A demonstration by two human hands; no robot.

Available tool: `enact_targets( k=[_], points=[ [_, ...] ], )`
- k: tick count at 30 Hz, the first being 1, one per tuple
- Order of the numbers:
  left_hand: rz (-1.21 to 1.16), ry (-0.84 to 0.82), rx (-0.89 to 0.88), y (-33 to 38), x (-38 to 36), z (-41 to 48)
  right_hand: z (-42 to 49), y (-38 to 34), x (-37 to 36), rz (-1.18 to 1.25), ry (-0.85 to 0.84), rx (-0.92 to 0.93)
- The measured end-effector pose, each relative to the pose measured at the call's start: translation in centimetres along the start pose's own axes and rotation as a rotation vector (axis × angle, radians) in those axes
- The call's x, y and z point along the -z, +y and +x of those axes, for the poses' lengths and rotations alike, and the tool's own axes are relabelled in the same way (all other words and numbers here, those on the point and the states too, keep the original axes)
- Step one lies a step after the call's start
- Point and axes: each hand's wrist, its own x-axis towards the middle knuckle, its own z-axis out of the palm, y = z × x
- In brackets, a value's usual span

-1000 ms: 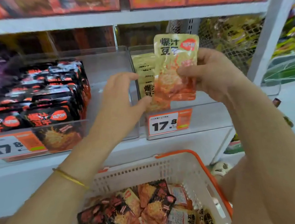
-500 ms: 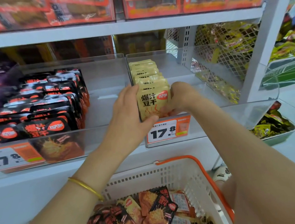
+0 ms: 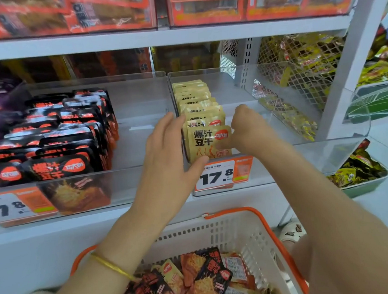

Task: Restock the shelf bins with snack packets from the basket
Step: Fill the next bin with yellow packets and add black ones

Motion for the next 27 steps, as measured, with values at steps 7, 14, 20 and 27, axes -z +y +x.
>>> enact_targets(
  k=[7, 14, 20, 27],
  points=[
    [0.014, 0.172, -0.137, -0.1, -0.4, -3.6, -4.0, -0.4, 0.5, -0.006, 0.168, 0.218],
    [0.086, -0.241, -0.118, -3.9, -3.8, -9.8, -9.3, 1.9, -5.5, -0.073, -0.496, 0.283],
    [0.16, -0.581, 0.099, -7.0, -6.4, -12.1, -5.3, 12.2, -20.3, -0.571, -0.787, 0.14],
    [0.156, -0.637, 0.174, -8.3, -7.3, -12.7, -8.8, 20.3, -29.9, -0.37, -0.731, -0.235]
  ],
)
